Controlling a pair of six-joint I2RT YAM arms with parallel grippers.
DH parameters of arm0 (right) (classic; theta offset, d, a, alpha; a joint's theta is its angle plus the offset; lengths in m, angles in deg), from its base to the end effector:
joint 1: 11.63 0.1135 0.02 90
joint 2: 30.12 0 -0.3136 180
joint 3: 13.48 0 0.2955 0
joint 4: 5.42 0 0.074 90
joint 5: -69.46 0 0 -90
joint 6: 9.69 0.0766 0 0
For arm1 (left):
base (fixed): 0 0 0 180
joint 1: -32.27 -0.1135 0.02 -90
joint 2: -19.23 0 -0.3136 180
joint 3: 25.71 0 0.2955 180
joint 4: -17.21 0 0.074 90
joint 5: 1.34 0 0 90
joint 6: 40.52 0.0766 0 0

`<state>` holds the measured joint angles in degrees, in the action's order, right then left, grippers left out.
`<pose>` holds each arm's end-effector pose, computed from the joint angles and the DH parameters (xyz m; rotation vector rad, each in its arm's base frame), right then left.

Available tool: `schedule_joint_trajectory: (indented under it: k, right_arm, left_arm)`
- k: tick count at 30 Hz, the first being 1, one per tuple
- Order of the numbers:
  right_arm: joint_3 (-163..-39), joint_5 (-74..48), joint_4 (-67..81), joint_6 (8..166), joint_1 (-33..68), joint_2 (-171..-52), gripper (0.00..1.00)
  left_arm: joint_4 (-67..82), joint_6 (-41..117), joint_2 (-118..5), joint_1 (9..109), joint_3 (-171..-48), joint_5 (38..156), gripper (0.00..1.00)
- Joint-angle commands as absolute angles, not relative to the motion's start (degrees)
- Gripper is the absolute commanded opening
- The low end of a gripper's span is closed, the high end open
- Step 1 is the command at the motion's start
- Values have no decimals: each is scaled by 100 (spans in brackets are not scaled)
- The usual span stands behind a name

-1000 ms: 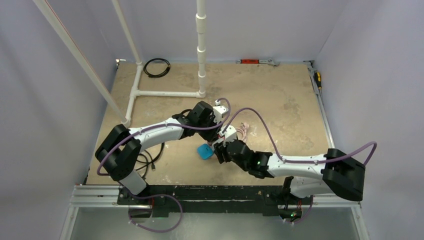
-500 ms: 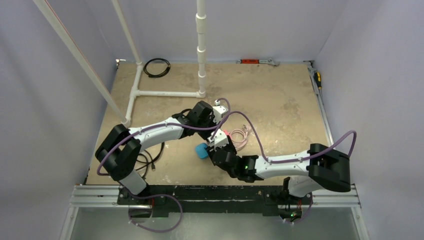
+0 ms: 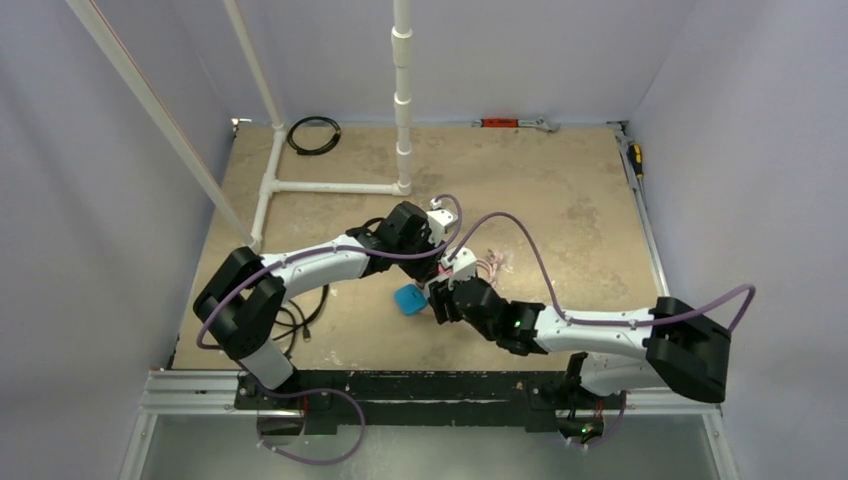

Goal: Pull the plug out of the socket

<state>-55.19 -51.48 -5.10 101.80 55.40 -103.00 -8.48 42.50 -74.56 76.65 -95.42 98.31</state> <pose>0.1532 0.2605 0.1873 -0.4964 1.9973 0.3919 0.2820 -0.2939 0.1917 0.8802 2.3579 -0.5906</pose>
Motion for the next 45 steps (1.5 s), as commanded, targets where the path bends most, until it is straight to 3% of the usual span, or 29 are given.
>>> schedule_joint_trajectory:
  k: [1,11,19,24,32,39,45]
  right_arm:
    - [-5236,-3973,-1004,10525,4796,-9808,0]
    - [-5263,-3769,-910,10541,4480,-9883,0]
    - [-5278,-5316,-770,10213,5274,-9601,0]
    - [-5658,-6458,-401,10215,5866,-10090,0]
    - [-6219,-7273,105,10281,6453,-10963,0]
    - [-6428,-7525,234,10246,6677,-11299,0]
    - [-6046,-6618,-311,10259,6482,-10774,0]
  left_arm:
    - [-1613,4252,-7797,7560,-9323,9123,0]
    - [-1603,4251,-7811,7561,-9314,9054,0]
    - [-1660,4235,-7918,7565,-9349,9051,0]
    - [-1663,4228,-7890,7560,-9350,9050,0]
    - [-1657,4219,-7876,7562,-9350,9094,0]
    - [-1665,4206,-7876,7562,-9349,9086,0]
    - [-1665,4218,-7877,7565,-9354,9053,0]
